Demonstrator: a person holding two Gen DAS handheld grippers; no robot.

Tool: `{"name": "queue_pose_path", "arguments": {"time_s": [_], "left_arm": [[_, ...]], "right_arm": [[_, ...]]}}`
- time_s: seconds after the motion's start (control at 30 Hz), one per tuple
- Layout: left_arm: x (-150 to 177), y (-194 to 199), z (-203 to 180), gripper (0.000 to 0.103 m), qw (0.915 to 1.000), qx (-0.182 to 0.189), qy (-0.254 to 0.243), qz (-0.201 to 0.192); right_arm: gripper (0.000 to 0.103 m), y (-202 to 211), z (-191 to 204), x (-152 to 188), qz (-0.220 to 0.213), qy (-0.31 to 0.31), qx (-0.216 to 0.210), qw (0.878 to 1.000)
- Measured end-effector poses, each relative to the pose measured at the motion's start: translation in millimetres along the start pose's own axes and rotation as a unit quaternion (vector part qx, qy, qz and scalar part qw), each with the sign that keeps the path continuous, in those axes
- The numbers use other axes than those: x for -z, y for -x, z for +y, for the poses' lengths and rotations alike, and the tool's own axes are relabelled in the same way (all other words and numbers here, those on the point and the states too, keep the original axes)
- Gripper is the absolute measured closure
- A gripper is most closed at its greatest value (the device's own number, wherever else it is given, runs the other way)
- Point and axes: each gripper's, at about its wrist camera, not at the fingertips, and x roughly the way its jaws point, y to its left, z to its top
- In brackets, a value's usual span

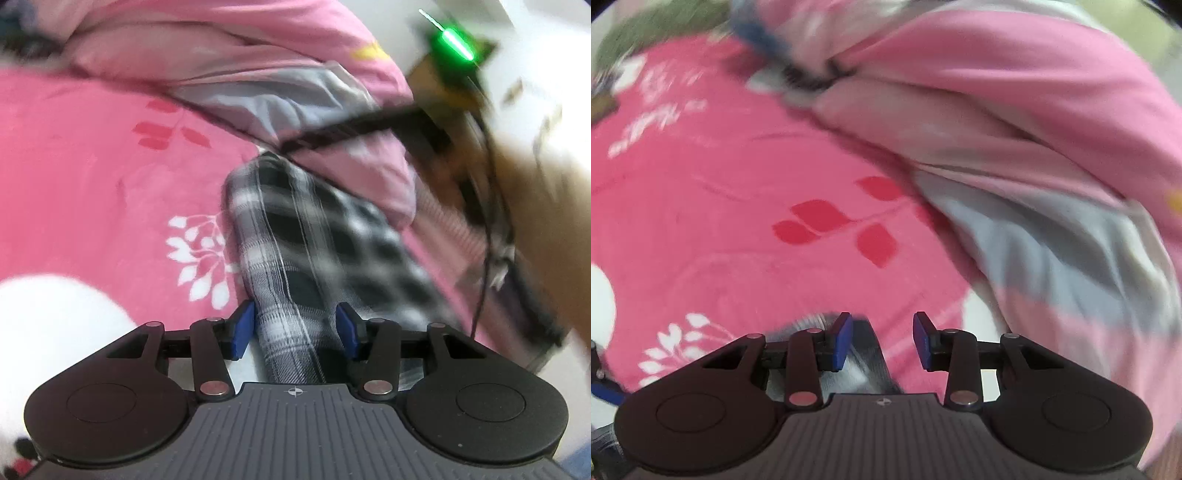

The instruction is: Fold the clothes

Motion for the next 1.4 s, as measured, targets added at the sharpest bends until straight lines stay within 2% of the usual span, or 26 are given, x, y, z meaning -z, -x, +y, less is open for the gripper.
{"name": "queue_pose_path", "arguments": {"time_s": [0.1,0.17,0.27,0.37,0.5,0.63,0.73,0.83,0.93,1.0,1.07,1.1,1.23,1.4], "left_arm": [[-8,6,15,0.055,0.9974,0.030,0.065,-0.007],[-10,5,18,0.055,0.9958,0.035,0.084,0.000],[-5,-2,8,0.056,0.9969,0.030,0.065,0.032],[-2,3,-6,0.056,0.9985,0.025,0.024,0.043],[9,12,-7,0.056,0.9963,0.035,0.031,0.071],[24,23,-12,0.056,0.9933,0.053,0.024,0.099],[32,35,-19,0.056,0.9934,0.061,0.014,0.097],[37,47,-25,0.055,0.9952,0.056,0.000,0.079],[37,57,-29,0.055,0.9976,0.043,-0.015,0.053],[37,61,-32,0.055,0.9984,0.032,-0.024,0.039],[37,63,-35,0.054,0.9989,0.018,-0.034,0.027],[37,64,-37,0.054,0.9989,0.011,-0.040,0.021],[31,65,-47,0.052,0.9972,-0.010,-0.075,-0.002],[20,56,-68,0.049,0.9905,-0.043,-0.129,-0.017]], "right_arm": [[0.065,22,-17,31,-0.058,-0.083,0.009,0.995],[0.065,51,-26,67,-0.091,-0.141,0.011,0.986],[0.065,76,-33,122,-0.114,-0.222,0.012,0.968],[0.065,87,-28,174,-0.119,-0.284,0.020,0.951],[0.065,100,-19,229,-0.134,-0.362,0.015,0.922],[0.065,105,-19,264,-0.163,-0.429,-0.001,0.888],[0.065,112,-18,274,-0.191,-0.451,-0.029,0.872],[0.068,115,-10,270,-0.217,-0.429,-0.060,0.875],[0.069,116,5,260,-0.219,-0.383,-0.075,0.894],[0.069,110,12,260,-0.205,-0.369,-0.068,0.904],[0.069,100,17,266,-0.168,-0.374,-0.051,0.911],[0.069,97,21,272,-0.151,-0.380,-0.050,0.911],[0.069,102,33,290,-0.130,-0.392,-0.059,0.909],[0.069,128,32,280,-0.189,-0.389,-0.048,0.900]]}}
